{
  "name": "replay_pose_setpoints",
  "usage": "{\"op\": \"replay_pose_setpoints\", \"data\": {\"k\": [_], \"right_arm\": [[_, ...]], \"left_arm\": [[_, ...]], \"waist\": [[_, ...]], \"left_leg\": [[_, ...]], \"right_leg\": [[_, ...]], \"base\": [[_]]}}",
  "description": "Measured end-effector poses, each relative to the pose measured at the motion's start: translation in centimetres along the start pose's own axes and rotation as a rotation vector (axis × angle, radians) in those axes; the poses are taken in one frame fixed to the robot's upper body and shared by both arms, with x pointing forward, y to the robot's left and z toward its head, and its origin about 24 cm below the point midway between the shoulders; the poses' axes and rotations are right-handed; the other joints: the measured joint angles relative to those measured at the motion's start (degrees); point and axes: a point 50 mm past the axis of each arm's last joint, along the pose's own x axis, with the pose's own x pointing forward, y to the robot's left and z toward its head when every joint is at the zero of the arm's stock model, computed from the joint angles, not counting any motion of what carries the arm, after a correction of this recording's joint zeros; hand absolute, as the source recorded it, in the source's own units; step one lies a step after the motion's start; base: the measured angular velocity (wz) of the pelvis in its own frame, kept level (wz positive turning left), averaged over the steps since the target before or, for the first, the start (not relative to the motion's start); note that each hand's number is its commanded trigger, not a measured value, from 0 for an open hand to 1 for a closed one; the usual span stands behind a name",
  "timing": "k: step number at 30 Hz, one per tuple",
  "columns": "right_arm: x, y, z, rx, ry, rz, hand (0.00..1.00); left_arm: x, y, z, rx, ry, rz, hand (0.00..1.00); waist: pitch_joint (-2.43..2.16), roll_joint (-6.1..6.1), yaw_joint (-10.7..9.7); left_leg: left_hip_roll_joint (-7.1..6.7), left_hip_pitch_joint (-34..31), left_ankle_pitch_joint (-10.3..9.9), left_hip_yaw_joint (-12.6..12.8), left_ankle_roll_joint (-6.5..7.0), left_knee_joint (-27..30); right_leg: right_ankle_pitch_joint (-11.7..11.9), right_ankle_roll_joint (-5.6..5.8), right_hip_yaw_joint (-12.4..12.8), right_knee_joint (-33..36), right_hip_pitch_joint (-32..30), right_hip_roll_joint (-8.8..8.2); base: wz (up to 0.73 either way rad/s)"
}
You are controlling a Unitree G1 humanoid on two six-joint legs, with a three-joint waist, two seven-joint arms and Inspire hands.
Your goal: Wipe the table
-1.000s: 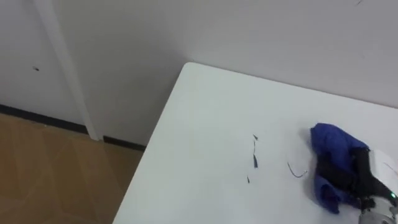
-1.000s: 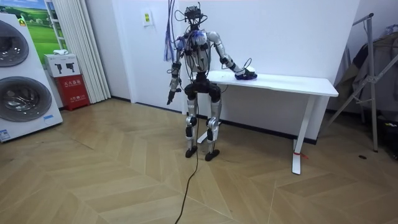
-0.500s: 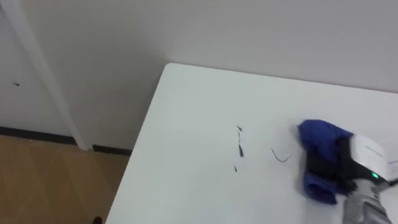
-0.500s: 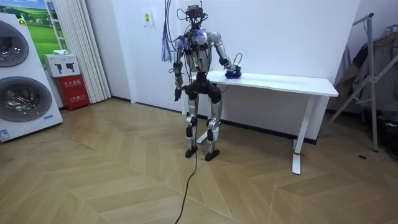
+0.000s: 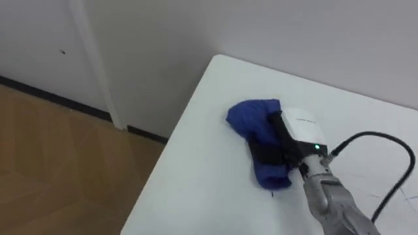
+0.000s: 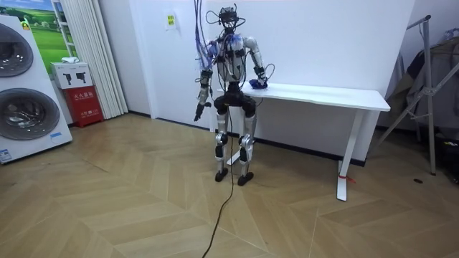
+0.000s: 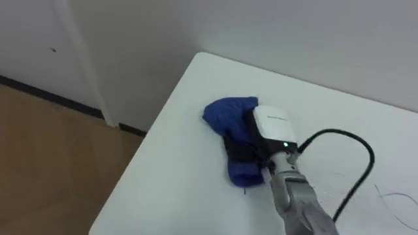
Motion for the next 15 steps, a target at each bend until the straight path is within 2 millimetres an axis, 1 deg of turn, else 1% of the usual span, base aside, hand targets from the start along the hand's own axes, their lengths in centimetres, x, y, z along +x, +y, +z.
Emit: {"op": "replay_pose_setpoints", "data": {"k": [1, 3, 4, 5, 6, 7, 8, 10, 11, 12, 13, 14, 15], "right_arm": [[-0.4, 0.1, -0.5, 0.014, 0.02, -0.009, 1.0], [-2.0, 0.2, -2.5, 0.047, 0.098, -0.043, 1.0], [-2.4, 0.3, -3.1, 0.058, 0.126, -0.05, 1.0], [-3.1, 0.6, -4.2, 0.072, 0.179, -0.061, 1.0], [-3.5, 0.8, -5.1, 0.087, 0.232, -0.071, 1.0], [-3.7, 0.8, -5.5, 0.096, 0.253, -0.077, 1.0], [-3.7, 0.8, -5.7, 0.123, 0.277, -0.083, 1.0], [-3.1, 0.7, -5.7, 0.153, 0.296, -0.09, 1.0], [-2.3, 0.6, -5.4, 0.152, 0.298, -0.084, 1.0], [-1.8, 0.6, -5.1, 0.149, 0.295, -0.075, 1.0], [-0.7, 0.4, -4.3, 0.142, 0.287, -0.054, 1.0], [0.3, 0.4, -3.4, 0.132, 0.278, -0.029, 1.0], [0.8, 0.4, -2.8, 0.116, 0.262, -0.012, 1.0]], "left_arm": [[0.0, 0.1, 0.1, -0.003, -0.009, 0.006, 0.0], [0.1, 1.0, 1.3, -0.005, -0.071, 0.044, 0.0], [0.1, 1.2, 1.5, -0.014, -0.079, 0.053, 0.0], [0.2, 1.5, 1.5, -0.026, -0.082, 0.065, 0.0], [0.2, 1.6, 1.6, -0.032, -0.086, 0.07, 0.0], [0.2, 1.6, 1.7, -0.035, -0.09, 0.069, 0.0], [0.2, 1.4, 2.4, -0.055, -0.109, 0.063, 0.0], [0.2, 0.8, 3.3, -0.071, -0.131, 0.045, 0.0], [0.2, 0.3, 4.0, -0.068, -0.149, 0.034, 0.0], [0.2, 0.1, 4.2, -0.069, -0.155, 0.028, 0.0], [0.2, -0.4, 4.8, -0.08, -0.168, 0.009, 0.0], [0.1, -1.0, 5.5, -0.087, -0.185, -0.012, 0.0], [0.1, -1.2, 5.9, -0.094, -0.195, -0.02, 0.0]], "waist": [[-0.02, 0.04, -0.41], [-0.14, -0.22, -2.12], [-0.21, -0.32, -2.53], [-0.52, -0.48, -3.12], [-0.56, -0.56, -3.22], [-0.58, -0.56, -3.19], [-0.57, -0.54, -3.18], [-0.58, -0.39, -3.0], [-0.59, -0.19, -2.72], [-0.58, -0.18, -2.61], [-0.48, -0.04, -2.18], [-0.47, 0.26, -0.84], [-0.39, 0.39, -0.06]], "left_leg": [[-0.07, 0.06, 0.0, 0.06, 0.0, 0.0], [-0.3, 0.19, 0.0, 0.33, 0.01, -0.03], [-0.35, 0.31, -0.01, 0.46, 0.01, -0.06], [-0.41, 0.72, -0.01, 0.85, 0.01, -0.08], [-0.43, 1.39, -0.05, 1.34, 0.08, -0.09], [-0.44, 1.53, -0.13, 1.36, 0.22, -0.05], [-0.49, 1.49, -0.36, 0.91, 0.6, 0.0], [-0.53, 1.5, -0.77, 0.95, 1.28, -0.03], [-0.45, 1.5, -1.11, 1.09, 1.85, -0.05], [-0.43, 1.49, -1.14, 1.18, 1.97, -0.11], [-0.38, 1.45, -1.15, 1.56, 2.01, -0.29], [-0.09, 1.4, -1.16, 1.9, 2.02, -0.27], [0.13, 1.35, -1.16, 2.55, 2.02, -0.25]], "right_leg": [[0.0, 0.0, -0.04, 0.0, 0.07, -0.08], [0.0, 0.01, -0.08, 0.04, 0.5, -0.32], [0.0, 0.01, -0.09, 0.04, 0.82, -0.38], [-0.02, 0.04, -0.17, 0.11, 1.33, -0.49], [-0.02, 0.06, -0.16, 0.13, 1.89, -0.52], [-0.02, 0.07, -0.21, 0.14, 2.08, -0.52], [-0.11, 0.23, -0.3, 0.11, 2.13, -0.54], [-0.36, 0.62, -0.25, 0.14, 2.05, -0.56], [-0.45, 0.76, -0.19, 0.17, 1.9, -0.43], [-0.44, 0.76, -0.03, 0.23, 1.74, -0.37], [-0.42, 0.76, -0.04, 0.33, 1.43, -0.29], [-0.05, 0.4, 0.26, 0.7, 0.82, 0.01], [0.05, 0.24, 0.32, 1.15, 0.31, 0.13]], "base": [[0.07], [0.05], [0.04], [-0.09], [-0.16], [-0.18], [-0.07], [-0.02], [-0.1], [-0.23], [-0.39], [-0.48], [-0.51]]}}
